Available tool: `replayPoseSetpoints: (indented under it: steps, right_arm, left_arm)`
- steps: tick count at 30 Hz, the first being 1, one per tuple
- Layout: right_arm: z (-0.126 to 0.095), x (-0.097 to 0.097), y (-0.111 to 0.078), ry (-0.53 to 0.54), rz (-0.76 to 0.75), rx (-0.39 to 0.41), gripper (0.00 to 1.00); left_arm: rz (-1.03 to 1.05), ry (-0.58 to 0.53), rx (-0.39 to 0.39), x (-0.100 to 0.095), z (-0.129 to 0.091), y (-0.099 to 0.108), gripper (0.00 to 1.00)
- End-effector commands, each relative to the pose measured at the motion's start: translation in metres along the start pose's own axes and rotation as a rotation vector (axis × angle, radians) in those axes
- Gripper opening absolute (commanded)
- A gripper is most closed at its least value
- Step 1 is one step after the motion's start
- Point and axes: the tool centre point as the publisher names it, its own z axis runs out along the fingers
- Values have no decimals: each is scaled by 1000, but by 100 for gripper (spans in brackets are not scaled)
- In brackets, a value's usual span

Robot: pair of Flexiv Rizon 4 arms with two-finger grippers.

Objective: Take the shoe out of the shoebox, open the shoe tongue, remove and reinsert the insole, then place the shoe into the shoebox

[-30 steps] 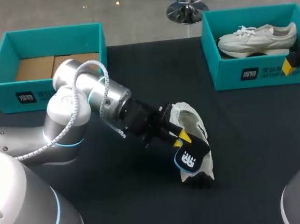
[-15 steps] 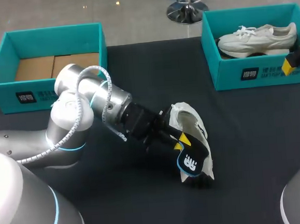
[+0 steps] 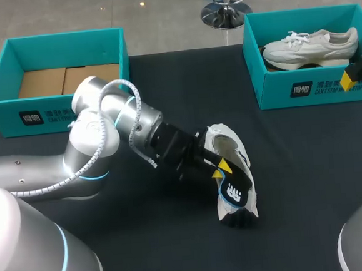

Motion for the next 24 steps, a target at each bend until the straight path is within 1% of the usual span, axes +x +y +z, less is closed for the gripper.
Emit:
replayPoseSetpoints:
  steps: [1,5,7,8,12,14,16,17,19,21,24]
  right_arm:
    - [0,0,3,0,0,6,100]
    - [0,0,3,0,0,6,100]
    - [0,0,3,0,0,6,100]
    - [0,0,3,0,0,6,100]
    - [0,0,3,0,0,6,100]
    - [0,0,3,0,0,6,100]
    - [0,0,3,0,0,6,100]
    - [0,0,3,0,0,6,100]
    - [0,0,3,0,0,6,100]
    - [0,0,3,0,0,6,100]
    - [0,0,3,0,0,6,100]
  left_arm:
    - [8,14,-6,-4,4,13,0]
    - [35,32,-37,-6,3,22,0]
    - [35,33,-37,-6,3,25,0]
    - [49,39,-54,-7,3,27,0]
    - [53,46,-67,-8,4,34,0]
    - [58,48,-72,-9,2,35,0]
    - [60,49,-72,-9,0,33,25]
    - [61,49,-72,-9,-1,32,35]
    - [65,48,-71,-10,-2,30,47]
    - [70,49,-70,-10,-3,28,55]
    - [76,48,-71,-10,-4,26,54]
